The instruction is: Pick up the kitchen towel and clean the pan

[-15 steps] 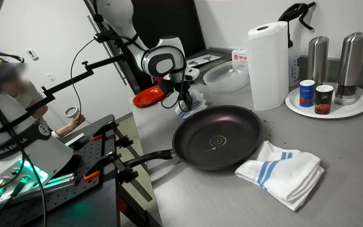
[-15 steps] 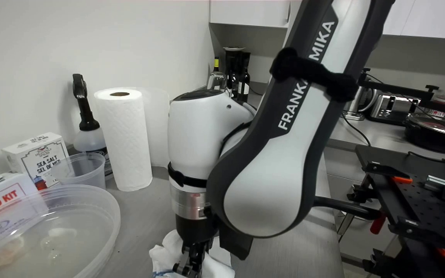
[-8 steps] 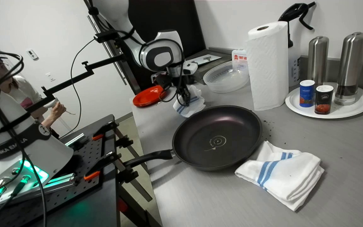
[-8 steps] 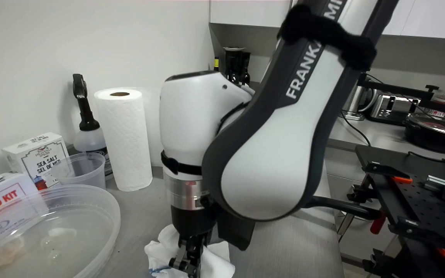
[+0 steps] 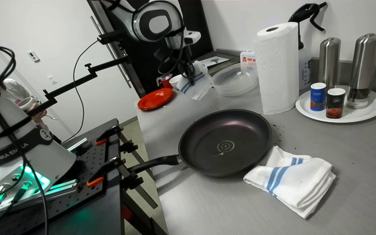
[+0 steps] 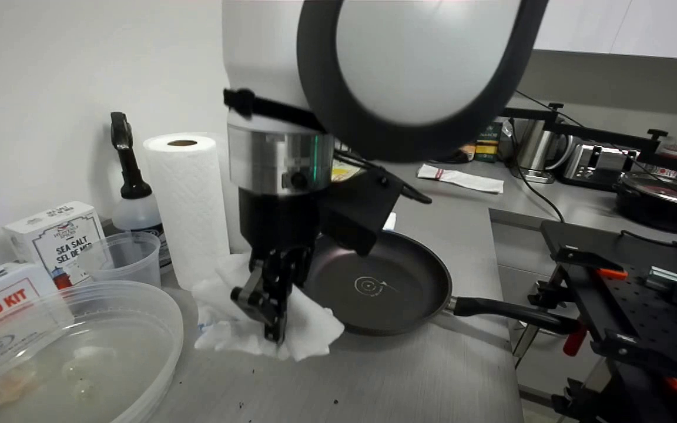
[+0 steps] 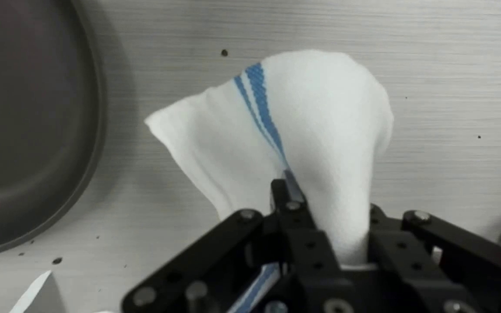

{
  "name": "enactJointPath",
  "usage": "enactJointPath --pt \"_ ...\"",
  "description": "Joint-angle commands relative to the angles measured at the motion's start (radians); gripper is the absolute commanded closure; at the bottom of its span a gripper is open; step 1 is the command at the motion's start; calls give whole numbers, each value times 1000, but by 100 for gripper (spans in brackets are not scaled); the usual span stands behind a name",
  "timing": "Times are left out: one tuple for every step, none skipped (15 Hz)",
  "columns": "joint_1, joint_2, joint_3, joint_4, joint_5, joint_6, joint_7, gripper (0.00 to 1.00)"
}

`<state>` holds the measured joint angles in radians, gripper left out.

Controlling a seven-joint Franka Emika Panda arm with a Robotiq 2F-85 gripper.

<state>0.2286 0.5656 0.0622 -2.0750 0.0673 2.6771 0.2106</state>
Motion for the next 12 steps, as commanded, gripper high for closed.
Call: enactJointPath --pt "-22 -151 -32 -78 -35 -59 -5 96" --pt "-37 -180 -38 -90 -39 -73 -12 96" --pt "-63 -210 -38 -102 -31 -94 -27 96" --pt "-80 -232 -42 -109 -27 -112 -34 96" --pt "-111 -256 -36 -114 -7 -146 -58 96" --pt "-129 -273 -42 -120 -7 -162 -63 96" --pt "-155 -287 -41 -120 5 -191 -83 96" --pt "-175 -297 -43 -120 12 -212 -94 96" --pt "-193 -304 -44 -119 19 -232 -106 96" --pt "-209 -309 -44 -117 28 -252 -119 96" --pt "-222 -311 -48 -116 31 -263 -124 96" --pt "-235 -312 -49 -113 40 -278 -134 96"
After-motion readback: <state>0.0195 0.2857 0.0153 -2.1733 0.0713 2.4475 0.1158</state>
